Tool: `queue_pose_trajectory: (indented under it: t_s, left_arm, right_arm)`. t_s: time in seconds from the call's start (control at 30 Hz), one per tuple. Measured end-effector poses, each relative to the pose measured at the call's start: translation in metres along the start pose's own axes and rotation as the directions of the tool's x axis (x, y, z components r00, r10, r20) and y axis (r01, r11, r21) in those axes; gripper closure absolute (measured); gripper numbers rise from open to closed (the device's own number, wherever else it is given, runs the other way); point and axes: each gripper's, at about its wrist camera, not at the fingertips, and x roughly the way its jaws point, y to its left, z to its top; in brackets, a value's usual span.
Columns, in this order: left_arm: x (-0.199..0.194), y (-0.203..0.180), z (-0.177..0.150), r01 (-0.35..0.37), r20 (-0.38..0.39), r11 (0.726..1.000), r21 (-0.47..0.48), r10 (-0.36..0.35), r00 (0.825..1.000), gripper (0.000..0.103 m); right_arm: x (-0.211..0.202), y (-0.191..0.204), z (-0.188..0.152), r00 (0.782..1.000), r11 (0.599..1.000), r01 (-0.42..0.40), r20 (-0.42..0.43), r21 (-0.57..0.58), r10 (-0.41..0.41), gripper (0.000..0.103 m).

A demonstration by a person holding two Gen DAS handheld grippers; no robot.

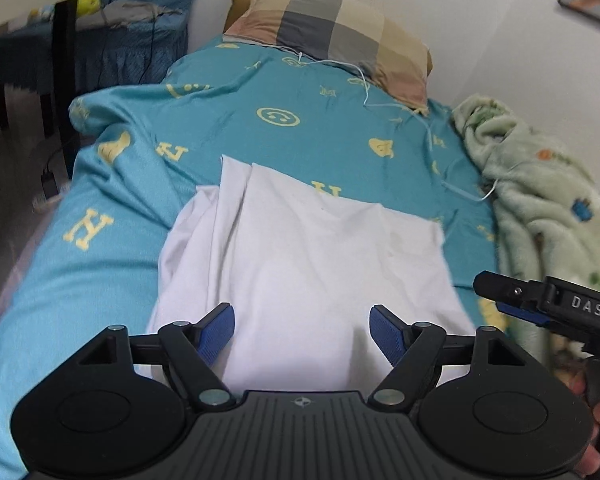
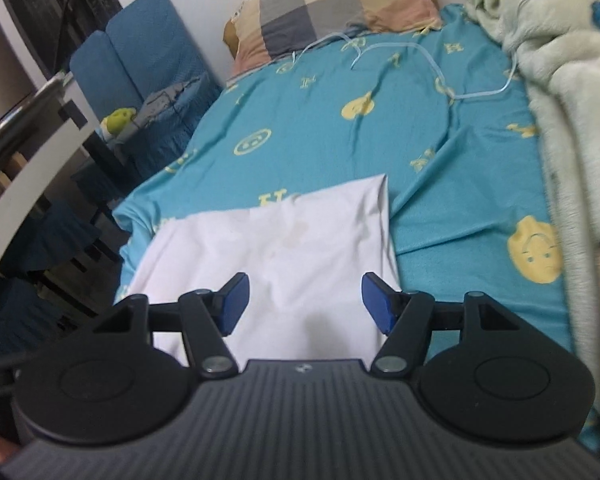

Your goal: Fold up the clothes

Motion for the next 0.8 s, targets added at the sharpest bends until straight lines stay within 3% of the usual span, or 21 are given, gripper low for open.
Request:
queue_pose_trajectory:
  t_s: [0.2,0.43,0.53,0.6,0.67,0.8]
  left_arm:
    - [-0.027,0.0,-0.022,0.093,-0.005,0.991,-0.099,-0.094,0.996,0.021]
    - [-0.008,0.018,-0.036,0.149,-0.068,0.95,-0.273,-0.174,0.982,0.02]
    - [0.012,0.033,-0.04,0.182,-0.087,0.901,-0.394,-0.234,0.968,0.019]
    - [0.028,0.046,-0.045,0.202,-0.088,0.843,-0.499,-0.281,0.956,0.019]
    - [0.041,0.056,-0.049,0.207,-0.079,0.792,-0.575,-0.305,0.949,0.019]
    - [0.061,0.067,-0.052,0.211,-0.056,0.725,-0.656,-0.326,0.944,0.019]
  right_arm:
    - [-0.03,-0.002,-0.017,0.999,0.999,-0.031,0.037,-0.016,0.032,0.038]
    - [-0.023,-0.027,-0.041,0.993,0.975,-0.117,0.001,0.187,0.119,0.037]
    - [-0.023,-0.033,-0.04,0.992,0.96,-0.128,0.013,0.248,0.129,0.037]
    - [-0.018,-0.041,-0.043,0.99,0.942,-0.129,-0.006,0.309,0.138,0.037]
    - [-0.012,-0.051,-0.047,0.986,0.907,-0.146,-0.017,0.394,0.166,0.037]
    - [-0.001,-0.067,-0.059,0.979,0.82,-0.146,-0.038,0.553,0.199,0.037]
